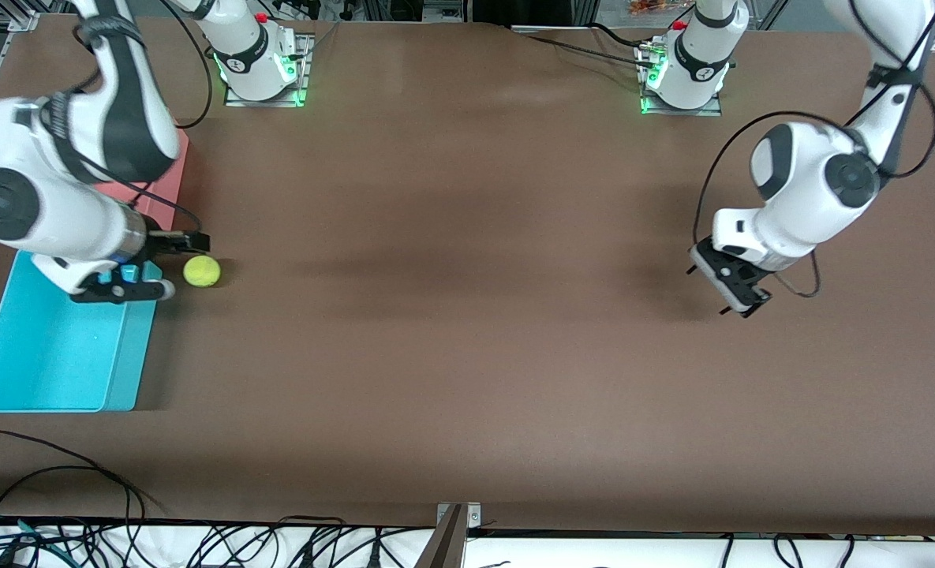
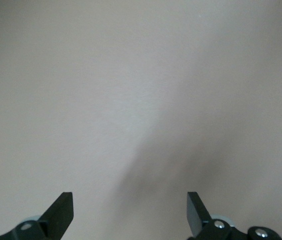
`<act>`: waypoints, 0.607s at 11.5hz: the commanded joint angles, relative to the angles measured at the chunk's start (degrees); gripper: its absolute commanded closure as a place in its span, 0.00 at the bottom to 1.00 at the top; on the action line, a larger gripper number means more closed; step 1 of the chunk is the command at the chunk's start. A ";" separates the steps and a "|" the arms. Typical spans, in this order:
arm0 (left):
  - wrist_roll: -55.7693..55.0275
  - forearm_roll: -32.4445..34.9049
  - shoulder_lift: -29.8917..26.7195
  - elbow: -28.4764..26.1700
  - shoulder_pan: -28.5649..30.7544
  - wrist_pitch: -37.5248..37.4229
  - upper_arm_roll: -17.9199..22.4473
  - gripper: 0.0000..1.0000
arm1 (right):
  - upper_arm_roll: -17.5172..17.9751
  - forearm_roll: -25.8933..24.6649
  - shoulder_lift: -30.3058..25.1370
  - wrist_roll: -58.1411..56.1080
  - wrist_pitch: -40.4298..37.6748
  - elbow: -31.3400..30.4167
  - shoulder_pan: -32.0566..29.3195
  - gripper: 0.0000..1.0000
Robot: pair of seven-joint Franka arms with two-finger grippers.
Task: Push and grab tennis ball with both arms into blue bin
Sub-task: 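Withdraw the left gripper while the right gripper lowers over the ball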
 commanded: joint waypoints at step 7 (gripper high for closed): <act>-14.01 -1.64 -8.46 18.76 -0.08 -32.56 6.06 0.00 | -1.70 -10.87 12.69 -0.09 9.89 -0.36 0.19 0.00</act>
